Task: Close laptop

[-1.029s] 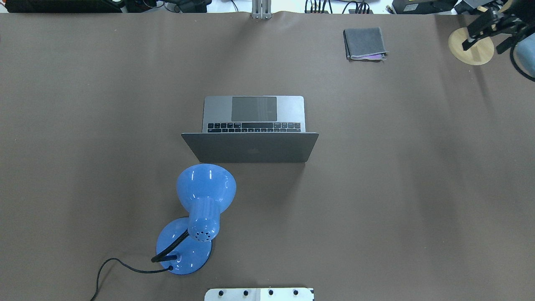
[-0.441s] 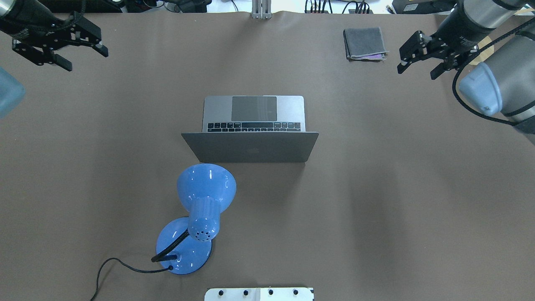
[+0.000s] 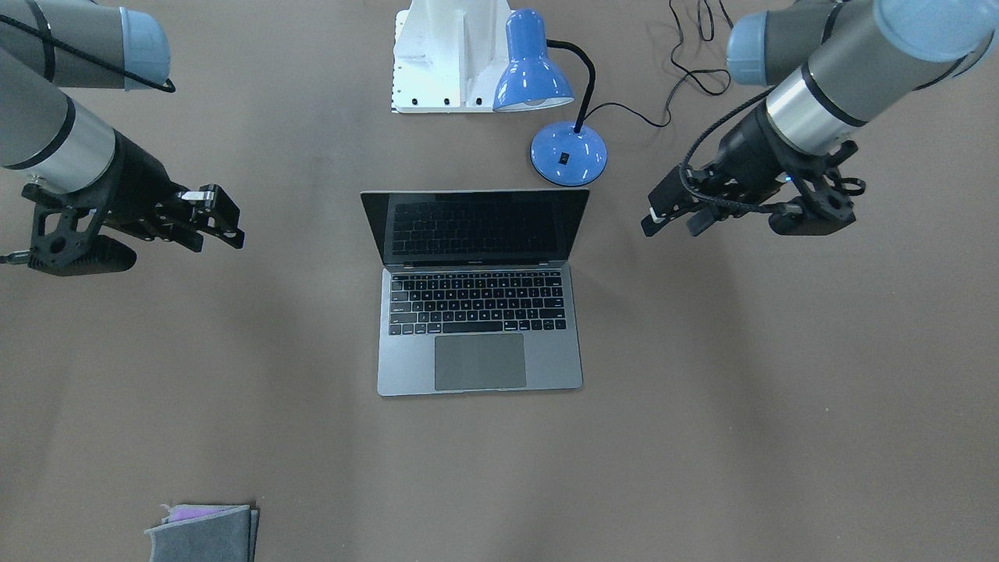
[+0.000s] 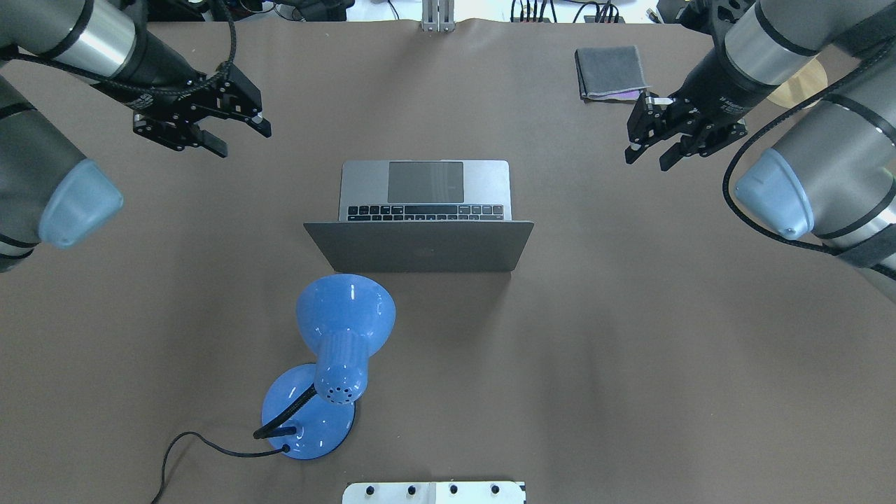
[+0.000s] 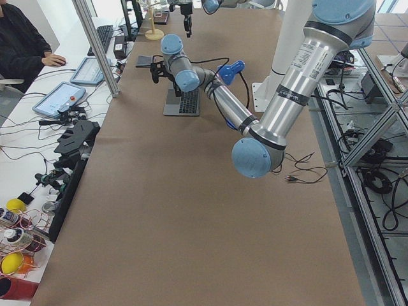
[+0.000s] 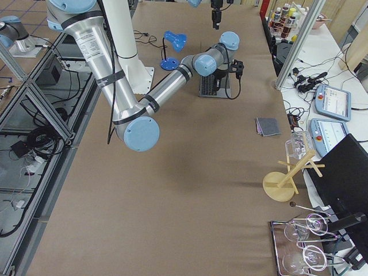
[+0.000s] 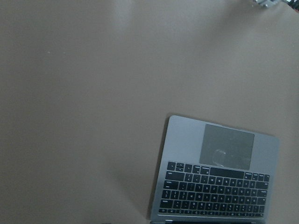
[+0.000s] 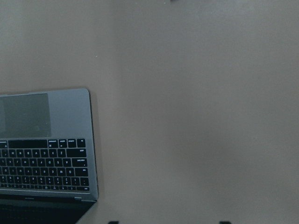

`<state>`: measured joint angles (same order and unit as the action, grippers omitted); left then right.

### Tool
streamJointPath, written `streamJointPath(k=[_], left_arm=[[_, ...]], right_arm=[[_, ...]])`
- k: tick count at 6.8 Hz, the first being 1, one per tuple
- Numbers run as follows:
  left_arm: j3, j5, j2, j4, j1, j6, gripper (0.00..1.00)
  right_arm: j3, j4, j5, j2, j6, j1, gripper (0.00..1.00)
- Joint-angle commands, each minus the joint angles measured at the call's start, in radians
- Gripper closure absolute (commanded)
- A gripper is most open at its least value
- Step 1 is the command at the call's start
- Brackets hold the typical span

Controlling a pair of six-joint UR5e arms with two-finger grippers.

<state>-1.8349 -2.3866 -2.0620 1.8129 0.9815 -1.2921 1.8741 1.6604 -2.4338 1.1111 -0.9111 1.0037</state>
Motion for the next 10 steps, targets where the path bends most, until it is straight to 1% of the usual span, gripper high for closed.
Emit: streamJointPath(k=[1, 2, 4, 5, 6, 7, 10], left_arm=[[-0.026, -0.003, -0.021, 0.006, -0.049, -0.077, 0.7], [-0.027, -0.002, -0.021, 0.006, -0.079, -0.087, 1.0], [-0.027, -0.003, -0.023, 0.006, -0.13, -0.085, 1.0], [-0.035, -0.005, -0.023, 0.006, -0.138, -0.087, 1.0], [-0.041, -0.032, -0.024, 0.006, -0.139, -0.087, 1.0], [-0.04, -0.087, -0.026, 0.005, -0.139, -0.087, 1.0], [-0.024, -0.076, -0.026, 0.003, -0.193, -0.122, 1.0]], right_arm=[[0.109, -0.001, -0.027, 0.001, -0.119, -0.075, 0.88], [0.152, -0.001, -0.019, 0.001, -0.19, -0.129, 1.0], [0.163, -0.065, 0.005, 0.0, -0.21, -0.201, 1.0], [0.163, -0.065, 0.004, -0.002, -0.21, -0.209, 1.0], [0.161, -0.067, 0.006, -0.011, -0.209, -0.22, 1.0], [0.158, -0.067, 0.031, -0.02, -0.207, -0.241, 1.0], [0.128, -0.067, 0.084, -0.04, -0.206, -0.277, 1.0]])
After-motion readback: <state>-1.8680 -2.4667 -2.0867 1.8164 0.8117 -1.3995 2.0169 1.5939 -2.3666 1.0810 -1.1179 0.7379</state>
